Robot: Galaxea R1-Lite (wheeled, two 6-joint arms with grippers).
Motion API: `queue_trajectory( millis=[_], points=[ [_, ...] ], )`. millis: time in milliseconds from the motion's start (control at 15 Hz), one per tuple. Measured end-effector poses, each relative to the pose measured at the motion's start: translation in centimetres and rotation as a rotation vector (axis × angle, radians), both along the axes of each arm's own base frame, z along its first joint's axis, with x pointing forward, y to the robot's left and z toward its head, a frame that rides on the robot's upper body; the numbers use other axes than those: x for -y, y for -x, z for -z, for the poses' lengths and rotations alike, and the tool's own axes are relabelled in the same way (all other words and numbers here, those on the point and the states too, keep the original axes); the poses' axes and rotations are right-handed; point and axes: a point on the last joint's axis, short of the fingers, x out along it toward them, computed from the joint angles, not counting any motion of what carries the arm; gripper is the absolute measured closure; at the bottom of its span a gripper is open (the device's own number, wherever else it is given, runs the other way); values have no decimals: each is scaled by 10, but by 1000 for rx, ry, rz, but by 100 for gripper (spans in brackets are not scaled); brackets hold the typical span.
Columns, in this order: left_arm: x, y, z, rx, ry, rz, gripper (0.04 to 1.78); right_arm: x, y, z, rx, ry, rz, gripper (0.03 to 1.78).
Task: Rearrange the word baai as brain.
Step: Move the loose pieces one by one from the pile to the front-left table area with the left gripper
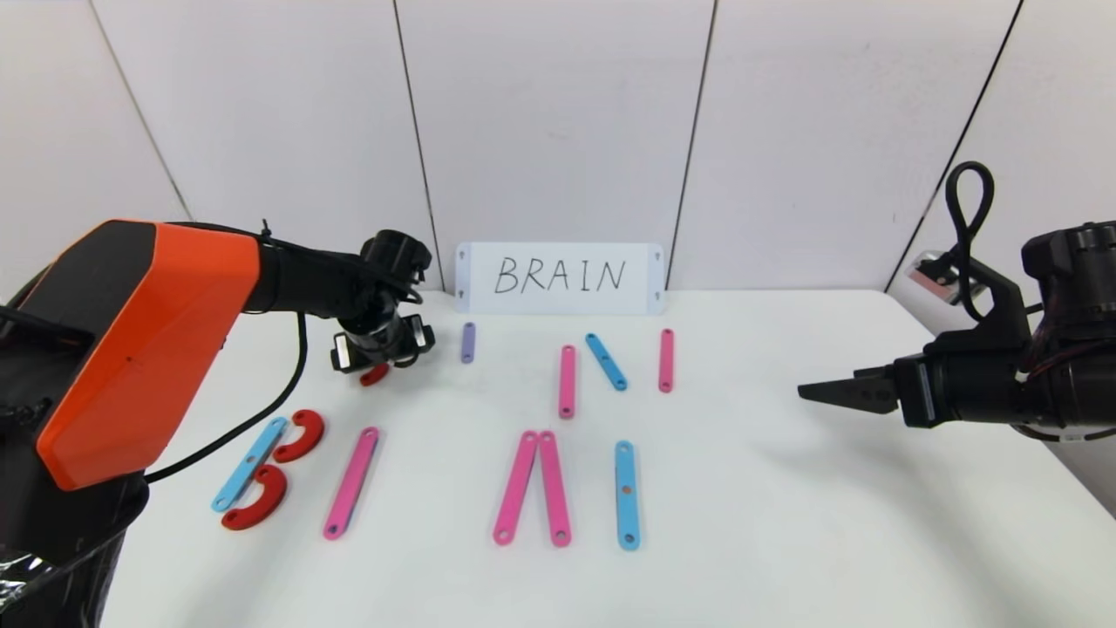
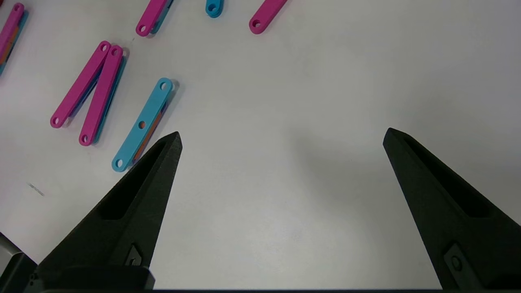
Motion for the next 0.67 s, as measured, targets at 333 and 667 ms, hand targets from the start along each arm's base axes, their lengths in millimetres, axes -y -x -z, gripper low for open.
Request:
queue_trajectory(
  millis=[333,667],
  points=[
    [-3,-4,2,1,1,-10,50,0,0,0,-1,0,-2,8],
    [-4,-6,7,-5,-3,-15,135,0,0,0,-2,0,-1,8]
  ],
)
